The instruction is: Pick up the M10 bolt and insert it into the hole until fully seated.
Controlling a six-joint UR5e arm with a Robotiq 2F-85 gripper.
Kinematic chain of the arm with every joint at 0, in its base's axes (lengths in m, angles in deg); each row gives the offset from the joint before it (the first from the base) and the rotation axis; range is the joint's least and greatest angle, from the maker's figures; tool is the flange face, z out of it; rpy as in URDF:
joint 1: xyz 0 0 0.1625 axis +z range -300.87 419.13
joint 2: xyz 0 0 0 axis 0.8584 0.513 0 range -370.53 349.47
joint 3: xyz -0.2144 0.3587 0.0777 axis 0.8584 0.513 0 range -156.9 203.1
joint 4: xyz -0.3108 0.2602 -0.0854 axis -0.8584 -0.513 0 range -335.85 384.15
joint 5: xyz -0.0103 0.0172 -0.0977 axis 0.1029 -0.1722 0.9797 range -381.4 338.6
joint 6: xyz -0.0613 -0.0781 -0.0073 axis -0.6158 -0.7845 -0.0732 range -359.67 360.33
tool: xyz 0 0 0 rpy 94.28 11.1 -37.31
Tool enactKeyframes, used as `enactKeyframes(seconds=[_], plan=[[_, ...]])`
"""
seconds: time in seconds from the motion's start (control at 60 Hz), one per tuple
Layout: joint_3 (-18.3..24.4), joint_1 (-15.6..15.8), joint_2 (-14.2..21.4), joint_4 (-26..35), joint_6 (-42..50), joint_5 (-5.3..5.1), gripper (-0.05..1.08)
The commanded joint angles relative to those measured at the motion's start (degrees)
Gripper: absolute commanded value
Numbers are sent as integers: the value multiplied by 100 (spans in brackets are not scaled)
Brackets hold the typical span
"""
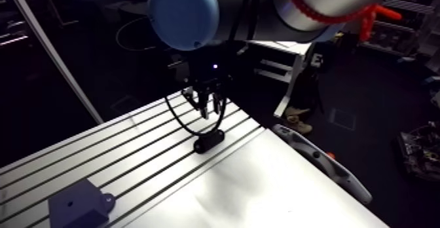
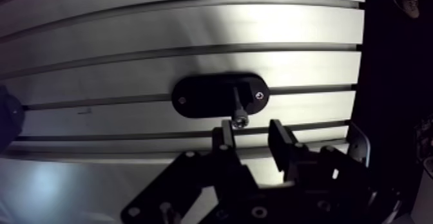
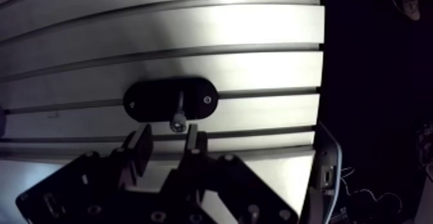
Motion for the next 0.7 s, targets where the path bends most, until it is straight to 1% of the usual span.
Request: enactKeyframes(seconds=[0.017,0.7], plan=[[-57,0,-32,-22,0,7,58],[-156,1,-48,-86,-22,26,58]])
